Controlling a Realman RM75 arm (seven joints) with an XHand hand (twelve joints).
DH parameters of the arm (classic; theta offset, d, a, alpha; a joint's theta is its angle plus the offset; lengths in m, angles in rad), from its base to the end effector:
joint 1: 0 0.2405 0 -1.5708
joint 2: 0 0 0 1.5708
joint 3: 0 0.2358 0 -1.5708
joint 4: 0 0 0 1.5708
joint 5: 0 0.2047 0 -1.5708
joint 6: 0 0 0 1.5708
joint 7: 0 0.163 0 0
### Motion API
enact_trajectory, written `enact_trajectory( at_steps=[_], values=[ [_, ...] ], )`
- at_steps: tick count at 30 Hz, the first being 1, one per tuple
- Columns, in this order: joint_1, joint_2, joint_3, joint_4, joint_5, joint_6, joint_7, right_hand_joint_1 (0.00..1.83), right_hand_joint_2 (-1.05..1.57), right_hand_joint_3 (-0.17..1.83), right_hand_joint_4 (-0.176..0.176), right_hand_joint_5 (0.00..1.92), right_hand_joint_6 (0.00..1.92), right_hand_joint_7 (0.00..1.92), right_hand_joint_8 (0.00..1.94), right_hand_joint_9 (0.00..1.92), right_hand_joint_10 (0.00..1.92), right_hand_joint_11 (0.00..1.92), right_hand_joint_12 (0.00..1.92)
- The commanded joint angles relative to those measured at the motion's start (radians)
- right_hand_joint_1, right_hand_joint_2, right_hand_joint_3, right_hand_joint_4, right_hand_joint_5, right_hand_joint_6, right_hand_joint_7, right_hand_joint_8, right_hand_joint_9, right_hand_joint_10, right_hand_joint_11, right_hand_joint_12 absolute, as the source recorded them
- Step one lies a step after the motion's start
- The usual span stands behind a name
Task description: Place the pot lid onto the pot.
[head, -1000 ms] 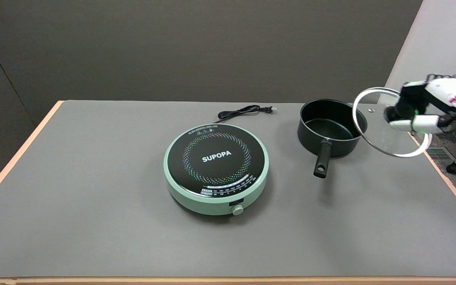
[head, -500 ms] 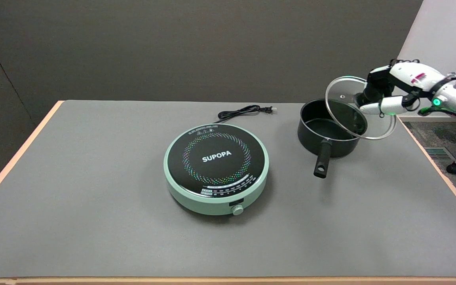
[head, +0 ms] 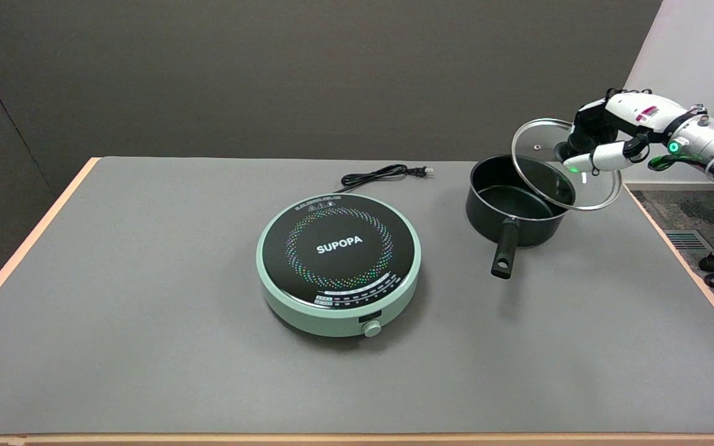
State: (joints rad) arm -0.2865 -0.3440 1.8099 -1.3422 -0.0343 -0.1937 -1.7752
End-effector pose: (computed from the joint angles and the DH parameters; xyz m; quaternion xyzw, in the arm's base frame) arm -0.1161 -0.3330 0.5401 0.6642 -0.0591 0.0074 0.7452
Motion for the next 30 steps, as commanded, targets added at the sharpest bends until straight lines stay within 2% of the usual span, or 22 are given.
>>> enact_trajectory(
  at_steps=[1,15,30],
  values=[
    [0.083,0.046,-0.098,0.051,0.0,0.048,0.023,1.22,1.05,0.24,-0.098,0.75,1.29,1.03,1.05,0.91,1.38,0.65,1.42],
    [0.083,0.044,-0.086,-0.104,0.06,0.165,0.023,1.22,1.05,0.23,-0.1,0.75,1.29,1.04,1.05,0.91,1.37,0.65,1.43],
    [0.084,0.039,-0.044,-0.135,0.06,0.217,0.023,1.23,1.05,0.23,-0.102,0.75,1.29,1.04,1.05,0.92,1.37,0.64,1.44]
  ],
)
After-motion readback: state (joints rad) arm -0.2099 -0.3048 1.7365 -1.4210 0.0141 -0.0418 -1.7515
